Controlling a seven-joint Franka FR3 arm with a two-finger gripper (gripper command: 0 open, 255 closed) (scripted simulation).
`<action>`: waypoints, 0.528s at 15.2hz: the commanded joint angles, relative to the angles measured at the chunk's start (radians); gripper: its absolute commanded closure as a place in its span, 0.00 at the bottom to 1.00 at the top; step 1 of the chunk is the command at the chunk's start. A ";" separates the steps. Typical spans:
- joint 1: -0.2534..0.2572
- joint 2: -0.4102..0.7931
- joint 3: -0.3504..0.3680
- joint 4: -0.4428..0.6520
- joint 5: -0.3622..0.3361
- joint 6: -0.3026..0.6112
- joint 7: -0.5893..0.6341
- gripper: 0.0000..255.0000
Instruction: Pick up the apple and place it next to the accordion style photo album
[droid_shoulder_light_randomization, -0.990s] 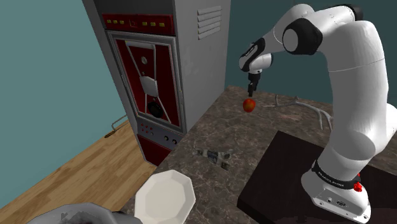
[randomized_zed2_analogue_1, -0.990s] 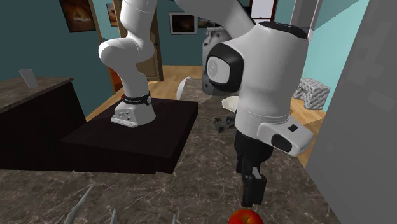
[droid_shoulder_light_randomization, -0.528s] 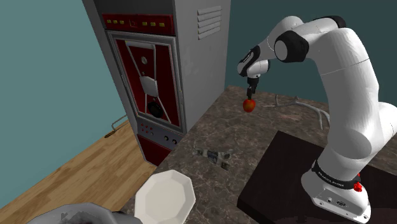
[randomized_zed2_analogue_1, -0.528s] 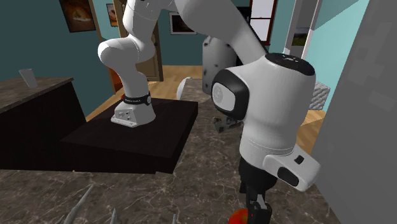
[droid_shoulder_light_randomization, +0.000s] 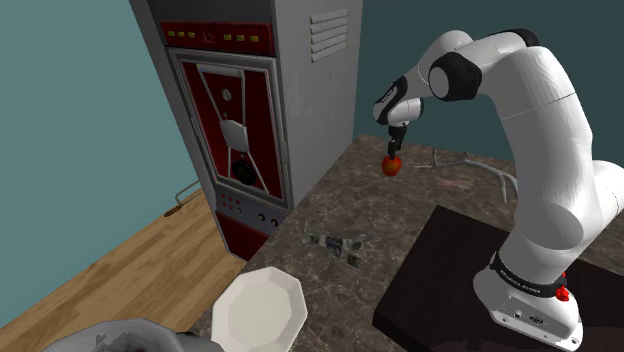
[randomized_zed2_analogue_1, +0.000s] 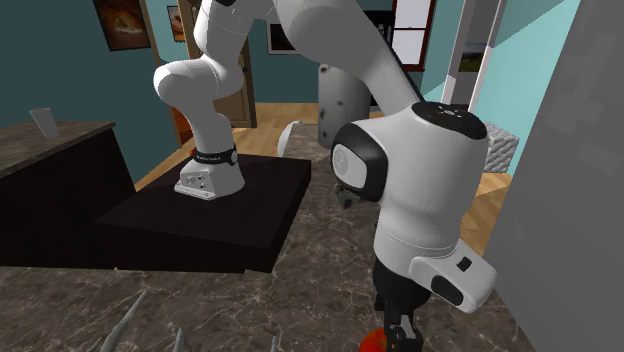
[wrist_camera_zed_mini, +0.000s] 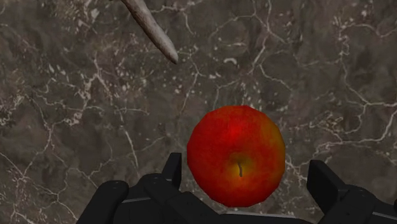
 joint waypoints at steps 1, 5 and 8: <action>0.000 0.000 0.000 0.000 0.000 0.000 0.000 0.00; 0.000 0.000 0.000 0.000 0.000 0.000 0.000 1.00; 0.000 0.000 0.000 0.000 0.000 0.000 0.000 1.00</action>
